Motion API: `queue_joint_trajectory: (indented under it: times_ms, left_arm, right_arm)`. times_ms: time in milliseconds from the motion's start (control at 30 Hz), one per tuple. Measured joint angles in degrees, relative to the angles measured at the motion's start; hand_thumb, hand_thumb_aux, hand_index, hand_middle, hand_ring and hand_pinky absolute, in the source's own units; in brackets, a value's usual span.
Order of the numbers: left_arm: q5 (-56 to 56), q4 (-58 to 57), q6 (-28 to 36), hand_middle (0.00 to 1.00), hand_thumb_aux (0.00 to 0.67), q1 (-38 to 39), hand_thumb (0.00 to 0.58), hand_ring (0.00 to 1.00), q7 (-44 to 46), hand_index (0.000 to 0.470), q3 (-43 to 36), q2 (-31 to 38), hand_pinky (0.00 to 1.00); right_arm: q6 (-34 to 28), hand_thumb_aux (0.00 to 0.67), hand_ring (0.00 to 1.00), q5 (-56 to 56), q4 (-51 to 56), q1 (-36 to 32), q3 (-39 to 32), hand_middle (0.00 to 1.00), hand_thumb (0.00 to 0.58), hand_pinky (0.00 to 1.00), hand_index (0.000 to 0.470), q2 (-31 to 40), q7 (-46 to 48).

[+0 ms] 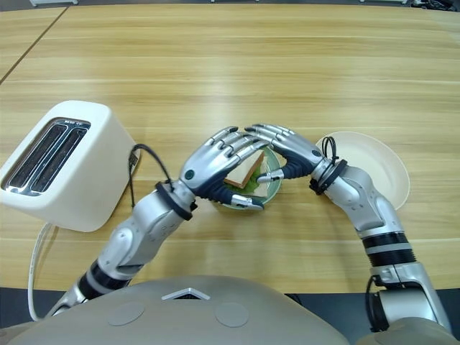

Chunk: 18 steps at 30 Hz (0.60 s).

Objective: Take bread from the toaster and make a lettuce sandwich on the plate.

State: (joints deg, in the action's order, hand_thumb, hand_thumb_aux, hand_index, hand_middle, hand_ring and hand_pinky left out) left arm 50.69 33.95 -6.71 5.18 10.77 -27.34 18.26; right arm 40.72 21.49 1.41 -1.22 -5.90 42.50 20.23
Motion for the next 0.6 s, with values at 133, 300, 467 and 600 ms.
queue_joint_trajectory:
  times_ms: [133,300,467,600]
  left_arm:
    - [-19.3,-0.5,-3.4,1.00,0.670,12.5,0.580,1.00,7.8,0.470,11.0,12.1,1.00]
    - [-30.0,-7.4,-8.9,1.00,0.670,18.7,0.580,1.00,18.3,0.470,10.4,20.6,1.00]
    - [-28.2,-14.3,-10.6,1.00,0.670,15.6,0.580,1.00,20.8,0.470,5.7,20.3,1.00]
    - [-20.5,-20.8,-10.8,1.00,0.670,8.0,0.580,1.00,16.8,0.470,3.9,17.1,1.00]
  right_arm:
    - [-0.4,0.499,1.00,-11.2,-6.0,9.0,3.9,1.00,0.542,1.00,0.350,8.2,7.7]
    - [-2.8,0.670,1.00,-15.3,-10.5,16.9,1.0,1.00,0.580,1.00,0.470,13.2,17.4]
    - [-5.3,0.670,1.00,-10.0,-10.1,17.7,-6.6,1.00,0.580,1.00,0.470,11.4,21.7]
    - [-6.7,0.670,1.00,1.7,-5.8,12.0,-10.5,1.00,0.580,1.00,0.470,5.7,16.4]
